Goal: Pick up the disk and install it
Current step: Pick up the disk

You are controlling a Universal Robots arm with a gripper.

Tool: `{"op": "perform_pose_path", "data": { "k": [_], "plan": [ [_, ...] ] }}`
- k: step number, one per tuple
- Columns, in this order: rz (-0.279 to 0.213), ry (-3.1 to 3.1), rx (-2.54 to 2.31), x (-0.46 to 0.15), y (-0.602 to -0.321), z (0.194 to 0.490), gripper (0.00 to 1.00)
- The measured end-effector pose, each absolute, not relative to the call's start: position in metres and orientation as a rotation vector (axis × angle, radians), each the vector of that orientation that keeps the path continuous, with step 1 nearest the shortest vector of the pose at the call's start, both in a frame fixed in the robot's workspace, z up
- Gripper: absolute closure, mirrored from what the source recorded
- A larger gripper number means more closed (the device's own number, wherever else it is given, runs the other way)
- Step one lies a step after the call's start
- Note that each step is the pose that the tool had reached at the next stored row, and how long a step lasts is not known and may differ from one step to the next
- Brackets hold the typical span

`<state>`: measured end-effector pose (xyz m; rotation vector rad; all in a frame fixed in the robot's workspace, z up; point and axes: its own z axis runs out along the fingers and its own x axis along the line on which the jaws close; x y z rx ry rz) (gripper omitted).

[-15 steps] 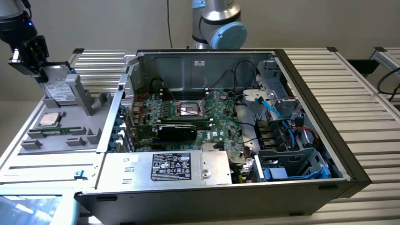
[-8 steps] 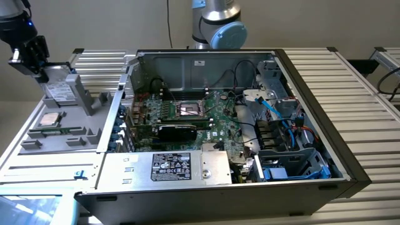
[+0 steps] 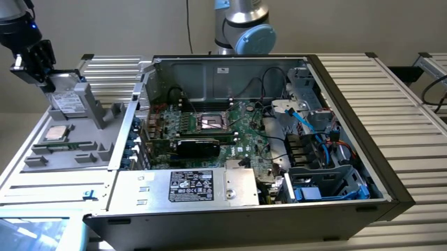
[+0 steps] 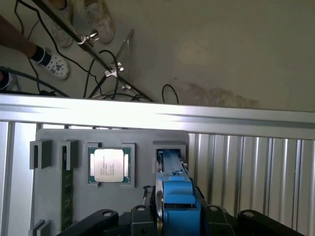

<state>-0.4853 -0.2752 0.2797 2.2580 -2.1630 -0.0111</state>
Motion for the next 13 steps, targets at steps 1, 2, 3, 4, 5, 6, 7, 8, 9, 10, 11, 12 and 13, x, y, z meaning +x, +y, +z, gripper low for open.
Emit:
{"op": "perform_pose_path", "data": {
  "k": [1,2,3,4,5,6,7,8,9,10,11,12,13],
  "plan": [
    [-0.011,-2.163,2.258,-0.4853,-0.2752,0.2797,0.61],
    [-0.011,-2.163,2.258,-0.4854,-0.2752,0.2797,0.61],
    [-0.011,-2.163,2.258,-0.4855,-0.2752,0.2797,0.61],
    [-0.011,-2.163,2.258,-0.4855,-0.2752,0.2797,0.61],
    [-0.011,-2.163,2.258,-0.4856,-0.2752,0.2797,0.61],
    [-0.011,-2.163,2.258,-0.4856,-0.2752,0.2797,0.61],
    [-0.011,-2.163,2.258,-0.4857,-0.2752,0.2798,0.61],
    [-0.011,-2.163,2.258,-0.4857,-0.2752,0.2801,0.61],
    [-0.011,-2.163,2.258,-0.4858,-0.2752,0.2808,0.61],
    [-0.011,-2.163,2.258,-0.4857,-0.2752,0.2819,0.61],
    [-0.011,-2.163,2.258,-0.4857,-0.2752,0.2832,0.61],
    [-0.011,-2.163,2.258,-0.4857,-0.2752,0.2840,0.61],
    [-0.011,-2.163,2.258,-0.4857,-0.2751,0.2842,0.61]
  ]
}}
